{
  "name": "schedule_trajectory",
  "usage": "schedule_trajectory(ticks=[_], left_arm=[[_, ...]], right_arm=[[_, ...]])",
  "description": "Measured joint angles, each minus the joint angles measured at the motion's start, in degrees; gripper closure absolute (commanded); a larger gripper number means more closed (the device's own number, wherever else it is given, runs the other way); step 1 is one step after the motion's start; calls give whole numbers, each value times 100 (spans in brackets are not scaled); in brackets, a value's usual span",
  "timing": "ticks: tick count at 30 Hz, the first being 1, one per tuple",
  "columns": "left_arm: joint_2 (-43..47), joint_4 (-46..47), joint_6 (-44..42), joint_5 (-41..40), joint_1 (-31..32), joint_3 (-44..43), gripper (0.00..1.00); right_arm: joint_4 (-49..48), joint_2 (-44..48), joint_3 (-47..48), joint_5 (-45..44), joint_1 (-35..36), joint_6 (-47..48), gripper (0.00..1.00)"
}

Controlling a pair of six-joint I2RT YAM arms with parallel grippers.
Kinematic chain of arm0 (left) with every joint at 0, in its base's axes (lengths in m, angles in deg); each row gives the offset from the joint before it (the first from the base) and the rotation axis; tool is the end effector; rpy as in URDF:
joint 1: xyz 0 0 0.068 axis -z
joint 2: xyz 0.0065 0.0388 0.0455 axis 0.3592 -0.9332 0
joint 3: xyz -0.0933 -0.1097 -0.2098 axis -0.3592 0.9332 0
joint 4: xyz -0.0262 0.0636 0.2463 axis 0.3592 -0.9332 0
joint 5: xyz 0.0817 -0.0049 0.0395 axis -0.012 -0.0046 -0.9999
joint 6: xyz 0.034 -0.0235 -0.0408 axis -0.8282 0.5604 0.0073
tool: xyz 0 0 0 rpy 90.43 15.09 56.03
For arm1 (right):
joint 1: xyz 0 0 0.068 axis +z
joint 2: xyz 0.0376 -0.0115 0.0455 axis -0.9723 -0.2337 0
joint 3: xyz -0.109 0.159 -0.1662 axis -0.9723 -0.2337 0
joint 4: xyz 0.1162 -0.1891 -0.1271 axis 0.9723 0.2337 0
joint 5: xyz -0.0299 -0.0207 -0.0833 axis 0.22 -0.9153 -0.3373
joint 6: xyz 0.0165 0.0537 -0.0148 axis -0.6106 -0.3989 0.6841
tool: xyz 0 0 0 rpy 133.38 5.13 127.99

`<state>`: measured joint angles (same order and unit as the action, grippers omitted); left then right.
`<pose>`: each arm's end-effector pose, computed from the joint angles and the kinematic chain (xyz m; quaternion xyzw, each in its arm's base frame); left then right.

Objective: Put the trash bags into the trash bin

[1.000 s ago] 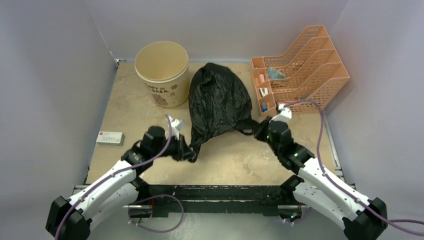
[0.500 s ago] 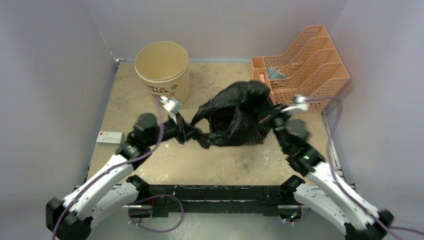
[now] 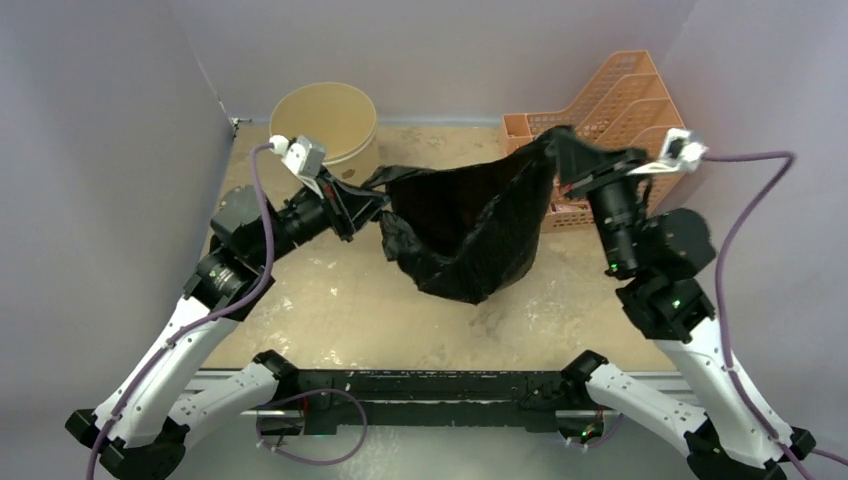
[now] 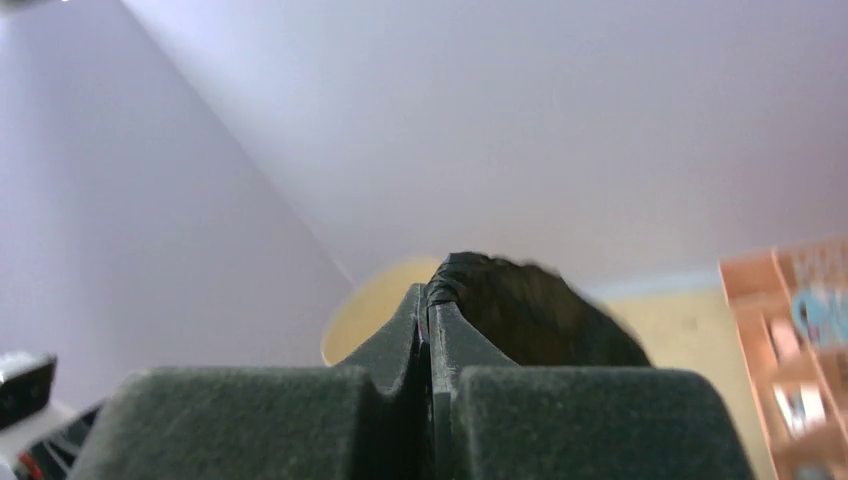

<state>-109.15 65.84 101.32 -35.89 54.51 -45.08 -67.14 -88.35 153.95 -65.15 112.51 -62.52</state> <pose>0.1570 -0.1204 0.4129 0.1651 0.6813 -0.4496 0.5535 0.1347 0.0788 0.4724 0.1188 0.5516 0.3454 0.7499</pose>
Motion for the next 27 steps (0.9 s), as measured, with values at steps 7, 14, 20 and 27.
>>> schedule_trajectory(ticks=[7,14,20,27], left_arm=[[-1021,-144,-505,-321,0,-1311,100],[-2651,-551,-765,-262,-24,-2385,100],[-3307,-702,-730,234,-546,-3283,100],[-3731,-496,-527,901,-1329,-3823,100]], right_arm=[[-490,-1495,1499,-175,-9,914,100],[66,-3364,2437,114,-87,1314,100],[459,-4212,3626,592,-267,1547,100],[621,-4658,4732,1115,-422,1679,100]])
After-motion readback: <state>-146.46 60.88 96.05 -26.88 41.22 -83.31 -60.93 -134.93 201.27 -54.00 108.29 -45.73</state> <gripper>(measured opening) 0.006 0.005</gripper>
